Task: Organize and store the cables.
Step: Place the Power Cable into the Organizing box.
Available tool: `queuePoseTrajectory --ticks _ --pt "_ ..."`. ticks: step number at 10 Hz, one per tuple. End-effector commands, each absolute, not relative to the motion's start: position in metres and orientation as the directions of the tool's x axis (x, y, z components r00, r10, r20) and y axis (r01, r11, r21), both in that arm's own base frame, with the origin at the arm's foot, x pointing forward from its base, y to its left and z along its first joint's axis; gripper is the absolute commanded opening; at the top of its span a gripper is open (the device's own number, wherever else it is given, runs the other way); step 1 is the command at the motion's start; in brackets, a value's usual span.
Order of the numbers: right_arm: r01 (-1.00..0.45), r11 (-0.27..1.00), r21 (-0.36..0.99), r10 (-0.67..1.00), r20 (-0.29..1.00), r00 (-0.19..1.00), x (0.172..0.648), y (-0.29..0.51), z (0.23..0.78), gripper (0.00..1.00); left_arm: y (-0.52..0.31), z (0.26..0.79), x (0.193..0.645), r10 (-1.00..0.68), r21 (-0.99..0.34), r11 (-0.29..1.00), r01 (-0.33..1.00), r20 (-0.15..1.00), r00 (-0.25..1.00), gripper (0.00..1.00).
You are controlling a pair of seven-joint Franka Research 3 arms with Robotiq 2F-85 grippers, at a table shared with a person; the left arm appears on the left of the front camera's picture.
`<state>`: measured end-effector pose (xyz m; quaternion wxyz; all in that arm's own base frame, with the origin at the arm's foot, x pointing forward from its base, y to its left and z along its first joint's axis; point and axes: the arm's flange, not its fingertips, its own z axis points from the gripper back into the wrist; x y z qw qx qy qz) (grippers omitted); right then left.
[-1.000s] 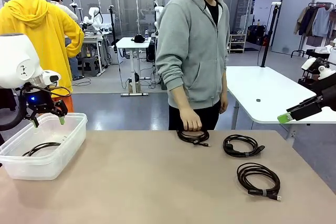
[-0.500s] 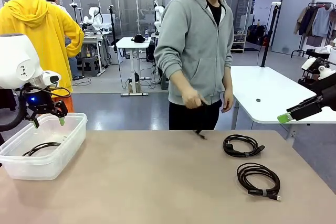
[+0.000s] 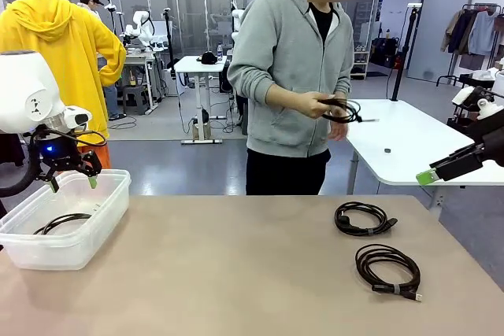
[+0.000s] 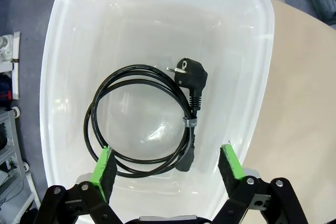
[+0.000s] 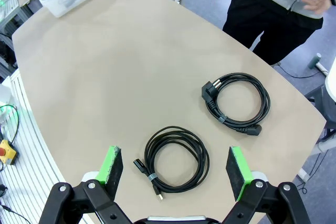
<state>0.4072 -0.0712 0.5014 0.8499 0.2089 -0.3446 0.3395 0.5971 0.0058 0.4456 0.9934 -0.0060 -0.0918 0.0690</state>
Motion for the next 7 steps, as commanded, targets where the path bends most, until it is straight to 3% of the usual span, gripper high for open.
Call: queuePoseTrajectory --ticks 1,5,7 --pt "-0.726 0.677 0.118 0.446 0.718 0.533 0.407 -0.072 0.504 1.0 0.007 0.446 0.599 0.143 -0.025 0.99 -0.141 0.184 0.973 0.98" --pt "-0.726 0.677 0.118 0.446 0.718 0.533 0.407 -0.072 0.504 1.0 0.006 0.446 0.597 0.138 -0.025 0.99 -0.136 0.182 0.974 0.98" --pt "-0.726 0.677 0.118 0.446 0.718 0.533 0.407 -0.072 0.504 1.0 -0.001 0.475 0.571 0.006 -0.118 0.993 0.02 0.215 0.977 0.98"
